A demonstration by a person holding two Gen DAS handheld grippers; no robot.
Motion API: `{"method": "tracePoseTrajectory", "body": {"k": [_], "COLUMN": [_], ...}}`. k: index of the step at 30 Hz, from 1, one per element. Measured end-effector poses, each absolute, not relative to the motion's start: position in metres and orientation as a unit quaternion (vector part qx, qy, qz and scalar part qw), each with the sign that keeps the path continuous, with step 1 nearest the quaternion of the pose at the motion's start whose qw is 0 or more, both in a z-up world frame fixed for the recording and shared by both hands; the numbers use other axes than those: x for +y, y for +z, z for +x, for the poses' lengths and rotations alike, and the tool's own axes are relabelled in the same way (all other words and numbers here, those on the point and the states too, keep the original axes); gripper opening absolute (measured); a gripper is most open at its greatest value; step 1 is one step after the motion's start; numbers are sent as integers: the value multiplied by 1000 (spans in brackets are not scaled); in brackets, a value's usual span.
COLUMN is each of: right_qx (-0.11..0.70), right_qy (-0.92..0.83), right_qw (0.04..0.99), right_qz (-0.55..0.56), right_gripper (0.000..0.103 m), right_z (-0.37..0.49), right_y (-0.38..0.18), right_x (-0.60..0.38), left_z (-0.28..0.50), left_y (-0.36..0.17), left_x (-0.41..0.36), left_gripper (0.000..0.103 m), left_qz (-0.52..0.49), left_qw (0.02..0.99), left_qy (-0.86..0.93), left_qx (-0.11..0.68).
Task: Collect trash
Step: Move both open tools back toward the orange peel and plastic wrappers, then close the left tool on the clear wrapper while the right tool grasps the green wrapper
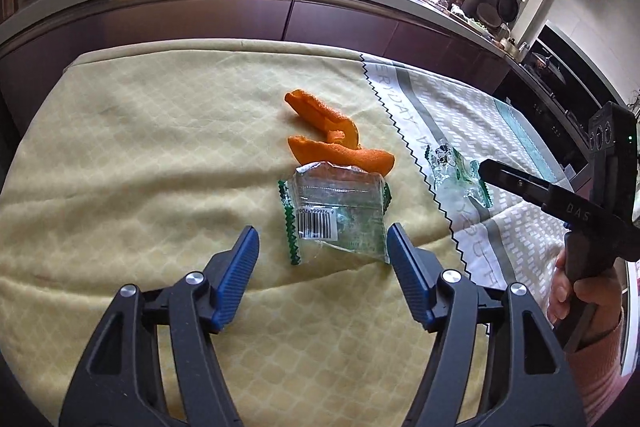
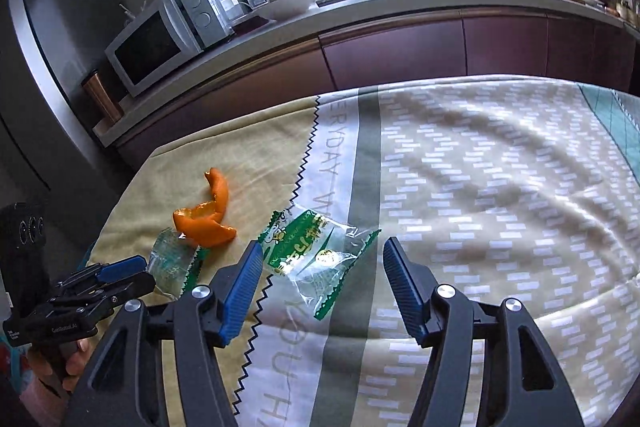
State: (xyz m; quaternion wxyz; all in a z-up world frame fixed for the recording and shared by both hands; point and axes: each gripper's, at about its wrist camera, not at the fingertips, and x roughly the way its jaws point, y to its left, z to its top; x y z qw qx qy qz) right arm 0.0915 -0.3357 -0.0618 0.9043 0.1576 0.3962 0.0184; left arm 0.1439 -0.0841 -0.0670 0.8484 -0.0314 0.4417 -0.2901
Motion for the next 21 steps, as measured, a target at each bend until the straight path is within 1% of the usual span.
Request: {"method": "tracePoseTrajectory", "body": {"k": [4,5,6,7,8,9,15,16,17,18,21], "right_qx": [400,400,401,402,403,405,403,402,399,397,391], "right_qy": [35,39,43,48,52,54,67,68,69,71,76], "right_qw": [896,894,893,890,889,888,886,887,888,889,892], "right_qz": [189,195,203,208,211,213,219,219,218,217,215], "right_gripper": [59,56,53,47,41,39,21,15,12,12,9], "right_z": [98,99,99,99,100,100,97,96,94,92,87], "right_y": [-70,-71,-72,-73,-74,-76,-80,-79,-78,-76,-72], "right_x": [-339,-340,-341,-341,-341,-341,-337,-336,-336,-335,-333], "left_z": [148,148,148,149,149,149,146,145,144,143,138], "left_y": [-72,-72,-72,-72,-72,-73,-73,-73,-73,-73,-70], "left_x": [-87,-87,-87,-88,-88,-88,-85,-84,-84,-84,-81], "left_gripper": [64,62,57,50,48,44,36,35,34,32,30], "left_qz": [-38,-39,-41,-42,-42,-42,-49,-49,-49,-50,-50], "left_qw": [843,843,841,839,838,838,838,838,839,838,842], "left_qy": [-293,-294,-297,-299,-301,-302,-302,-303,-303,-304,-302], "left_qx": [449,449,450,452,453,453,451,450,450,450,445]}}
